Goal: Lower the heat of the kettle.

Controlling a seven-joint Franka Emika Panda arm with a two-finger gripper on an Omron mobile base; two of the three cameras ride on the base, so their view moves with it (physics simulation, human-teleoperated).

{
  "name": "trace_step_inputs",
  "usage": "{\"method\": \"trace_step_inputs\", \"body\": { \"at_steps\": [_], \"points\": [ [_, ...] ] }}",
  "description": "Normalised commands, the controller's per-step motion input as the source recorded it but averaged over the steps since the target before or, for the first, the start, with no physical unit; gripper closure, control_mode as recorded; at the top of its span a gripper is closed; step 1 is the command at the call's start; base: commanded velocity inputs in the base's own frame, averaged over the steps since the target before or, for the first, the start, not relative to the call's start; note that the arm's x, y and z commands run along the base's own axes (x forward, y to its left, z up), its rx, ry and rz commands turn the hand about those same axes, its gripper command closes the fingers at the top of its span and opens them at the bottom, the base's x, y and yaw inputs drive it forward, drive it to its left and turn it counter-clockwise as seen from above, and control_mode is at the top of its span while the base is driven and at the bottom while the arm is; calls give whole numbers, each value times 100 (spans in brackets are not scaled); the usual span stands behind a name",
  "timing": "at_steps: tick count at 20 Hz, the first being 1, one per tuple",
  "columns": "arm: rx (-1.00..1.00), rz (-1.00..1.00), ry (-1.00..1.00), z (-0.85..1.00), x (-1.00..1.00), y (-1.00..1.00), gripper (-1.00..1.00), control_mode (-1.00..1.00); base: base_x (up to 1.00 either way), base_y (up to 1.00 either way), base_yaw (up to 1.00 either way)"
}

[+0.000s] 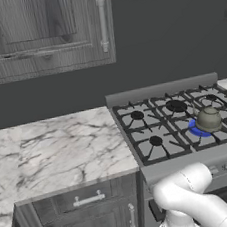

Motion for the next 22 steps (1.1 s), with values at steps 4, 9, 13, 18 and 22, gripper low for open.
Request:
{"method": "trace_step_inputs", "body": {
  "at_steps": [4, 9, 13, 18, 22],
  "points": [
    [34, -6, 0, 0, -5, 0, 100, -100, 0, 0, 0],
    [38, -11, 0, 0, -10, 0, 100, -100, 0, 0, 0],
    [38, -13, 0, 0, -10, 0, 100, -100, 0, 0, 0],
    [37, -15, 0, 0, -10, 0, 100, -100, 0, 0, 0],
    [37, -17, 0, 0, -8, 0, 100, -100, 0, 0, 0]
  ]
}}
